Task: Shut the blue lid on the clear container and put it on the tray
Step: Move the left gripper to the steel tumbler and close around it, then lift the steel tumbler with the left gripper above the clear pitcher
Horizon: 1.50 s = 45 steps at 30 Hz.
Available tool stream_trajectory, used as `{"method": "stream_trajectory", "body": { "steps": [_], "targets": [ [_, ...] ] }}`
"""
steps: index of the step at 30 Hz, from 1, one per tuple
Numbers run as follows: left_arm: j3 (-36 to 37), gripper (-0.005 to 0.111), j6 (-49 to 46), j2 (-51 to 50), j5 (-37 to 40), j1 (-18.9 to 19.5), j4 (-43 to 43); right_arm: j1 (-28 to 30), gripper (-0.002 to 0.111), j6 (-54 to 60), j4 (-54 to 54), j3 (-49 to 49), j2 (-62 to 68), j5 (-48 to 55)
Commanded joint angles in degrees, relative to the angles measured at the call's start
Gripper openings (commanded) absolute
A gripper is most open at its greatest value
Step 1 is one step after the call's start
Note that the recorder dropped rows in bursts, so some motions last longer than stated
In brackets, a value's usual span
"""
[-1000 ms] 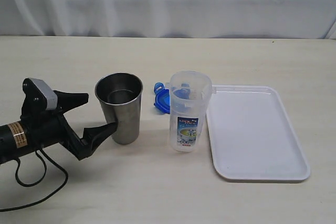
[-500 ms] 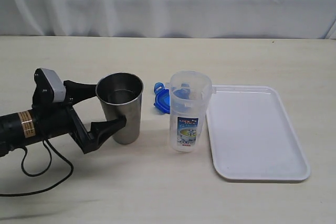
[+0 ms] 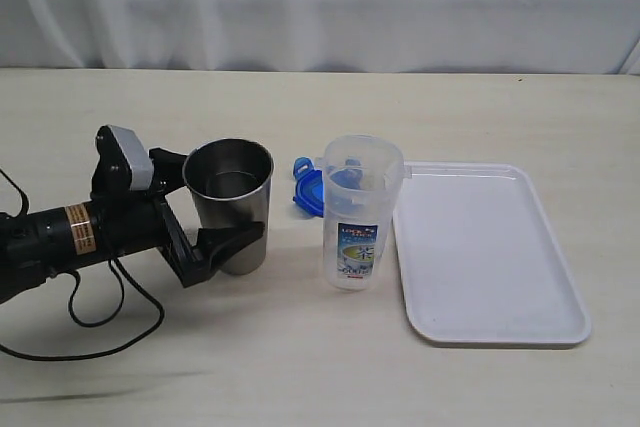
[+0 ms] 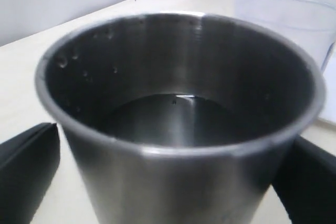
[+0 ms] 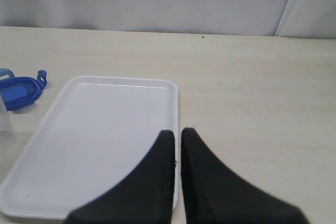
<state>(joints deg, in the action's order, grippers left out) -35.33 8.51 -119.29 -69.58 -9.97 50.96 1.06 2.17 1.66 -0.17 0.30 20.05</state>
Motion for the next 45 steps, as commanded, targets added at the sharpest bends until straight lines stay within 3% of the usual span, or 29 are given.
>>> {"method": "stream_trajectory", "body": {
  "steps": [1, 45],
  "targets": [
    [-1.1, 0.101, 0.6, -0.2, -0.4, -1.2, -0.6, 0.2, 0.005, 0.0, 0.1, 0.2, -0.3, -0.3],
    [-2.1, 0.101, 2.3, -0.2, -0.4, -3.7, -5.2, 0.2, 0.005, 0.0, 0.1, 0.2, -0.3, -0.3]
  ]
}}
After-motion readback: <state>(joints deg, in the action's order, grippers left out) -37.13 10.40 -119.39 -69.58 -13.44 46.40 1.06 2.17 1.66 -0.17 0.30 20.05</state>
